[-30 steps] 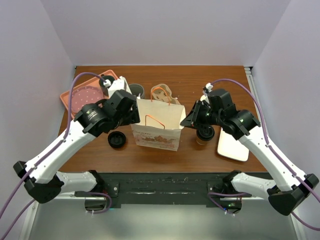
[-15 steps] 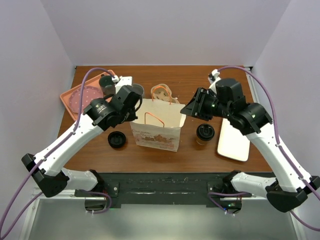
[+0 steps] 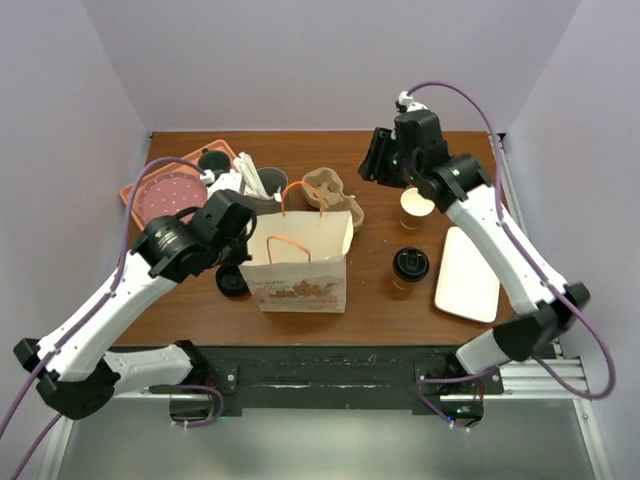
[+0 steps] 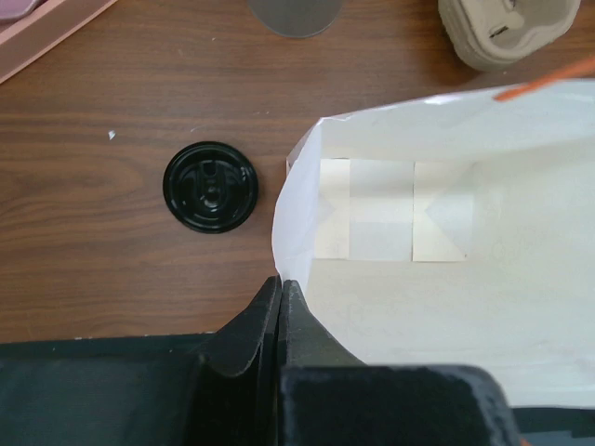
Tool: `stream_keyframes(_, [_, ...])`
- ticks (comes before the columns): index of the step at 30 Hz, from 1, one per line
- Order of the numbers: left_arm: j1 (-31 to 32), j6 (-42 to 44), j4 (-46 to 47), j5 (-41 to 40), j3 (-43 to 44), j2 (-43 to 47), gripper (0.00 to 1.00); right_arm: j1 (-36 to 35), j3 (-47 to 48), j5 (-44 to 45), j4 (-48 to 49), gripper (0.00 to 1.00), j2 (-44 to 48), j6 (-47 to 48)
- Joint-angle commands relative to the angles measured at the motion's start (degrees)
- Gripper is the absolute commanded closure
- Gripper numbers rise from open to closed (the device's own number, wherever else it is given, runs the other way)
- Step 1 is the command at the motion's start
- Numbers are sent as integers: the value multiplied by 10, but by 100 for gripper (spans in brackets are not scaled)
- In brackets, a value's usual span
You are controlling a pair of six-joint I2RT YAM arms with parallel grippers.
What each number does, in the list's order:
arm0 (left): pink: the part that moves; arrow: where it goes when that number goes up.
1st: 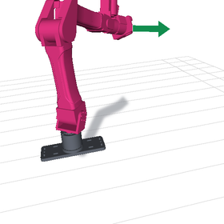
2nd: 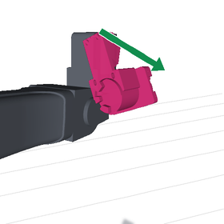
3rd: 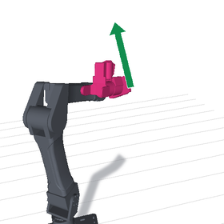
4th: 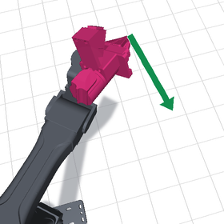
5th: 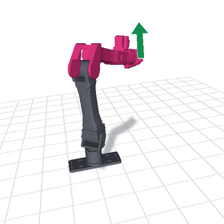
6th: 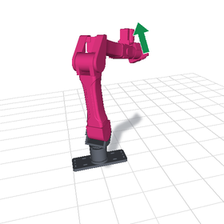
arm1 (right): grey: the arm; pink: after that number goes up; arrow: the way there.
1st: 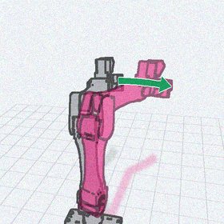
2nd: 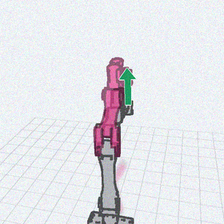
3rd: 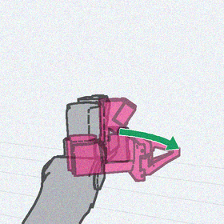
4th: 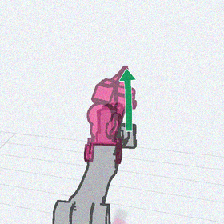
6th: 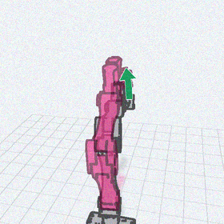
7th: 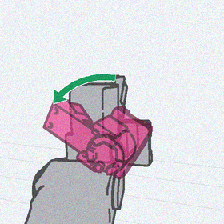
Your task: Pack the takeout coffee
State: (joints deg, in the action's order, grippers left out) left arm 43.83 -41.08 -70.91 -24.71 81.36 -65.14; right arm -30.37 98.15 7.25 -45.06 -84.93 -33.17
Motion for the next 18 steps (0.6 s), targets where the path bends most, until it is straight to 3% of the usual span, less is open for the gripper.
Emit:
stream_keyframes(1, [-3,12,-34,12,-20,48,100,23,48,29,49,50,-74,83])
stream_keyframes(7, [-3,13,-20,33,-57,99,99,22,81,-11,52,50,-202,153])
stream_keyframes(10, [-3,6,-29,49,-58,91,82,22,114,-23,52,49,-261,177])
stream_keyframes(11, [-3,6,-29,49,-59,89,68,21,128,-26,55,50,-276,180])
stream_keyframes(15, [-3,-8,-38,45,-43,74,54,20,156,-48,76,51,-333,192])
stream_keyframes(18, [-3,-19,-36,44,-33,66,52,18,186,-55,63,51,-367,193])
